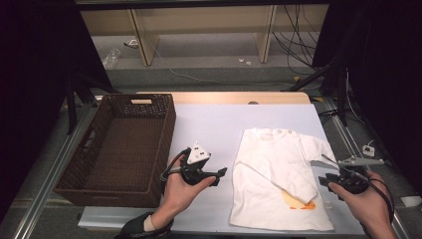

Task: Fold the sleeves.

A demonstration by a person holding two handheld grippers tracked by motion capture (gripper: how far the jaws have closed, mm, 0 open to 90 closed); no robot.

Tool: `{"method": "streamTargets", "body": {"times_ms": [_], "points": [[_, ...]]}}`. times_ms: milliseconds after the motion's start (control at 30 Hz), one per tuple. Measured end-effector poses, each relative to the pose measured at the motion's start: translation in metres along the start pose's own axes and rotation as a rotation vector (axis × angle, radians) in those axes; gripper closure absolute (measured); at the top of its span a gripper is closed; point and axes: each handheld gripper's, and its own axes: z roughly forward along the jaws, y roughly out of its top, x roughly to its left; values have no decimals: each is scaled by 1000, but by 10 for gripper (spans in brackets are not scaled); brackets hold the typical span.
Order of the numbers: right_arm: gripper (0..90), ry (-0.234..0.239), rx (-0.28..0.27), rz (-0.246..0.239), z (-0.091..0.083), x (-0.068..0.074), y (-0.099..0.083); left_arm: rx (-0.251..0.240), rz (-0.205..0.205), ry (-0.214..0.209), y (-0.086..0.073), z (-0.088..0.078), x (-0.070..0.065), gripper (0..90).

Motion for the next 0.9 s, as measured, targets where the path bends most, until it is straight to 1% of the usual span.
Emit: {"method": "streamTargets", "body": {"times_ms": [67, 167, 200, 233, 333, 400, 533, 567, 633, 667, 700, 733, 767, 900], "points": [[569, -17, -44, 3, 0, -7, 2, -2, -4, 5, 0, -2, 2, 258], [511, -42, -92, 13, 3, -16, 6, -4, -13, 5, -1, -4, 5, 247], [494, -51, -100, 21, 4, -18, 8, -6, -17, 4, -2, -5, 5, 243], [479, -66, -106, 17, 5, -21, 9, -9, -20, 4, -2, -5, 6, 237], [441, -92, -125, 37, 10, -27, 11, -11, -27, 7, -3, -8, 9, 227], [419, -107, -130, 41, 12, -30, 12, -16, -27, 10, -3, -9, 10, 221], [389, -119, -131, 47, 17, -35, 15, -18, -29, 17, -3, -11, 11, 204], [387, -114, -135, 52, 19, -36, 16, -15, -28, 21, -3, -12, 11, 200], [383, -113, -138, 47, 22, -38, 18, -6, -10, 45, -3, -12, 11, 166], [380, -114, -145, 46, 23, -38, 18, -7, -9, 47, -3, -12, 11, 160], [375, -117, -148, 41, 24, -39, 19, -9, -14, 47, -3, -13, 11, 153], [367, -119, -150, 52, 26, -40, 20, -11, -17, 49, -3, -13, 12, 146], [365, -123, -148, 49, 27, -41, 20, -16, -16, 48, -3, -13, 12, 143], [358, -129, -149, 65, 30, -46, 22, -19, -15, 43, -3, -13, 12, 96]]}}
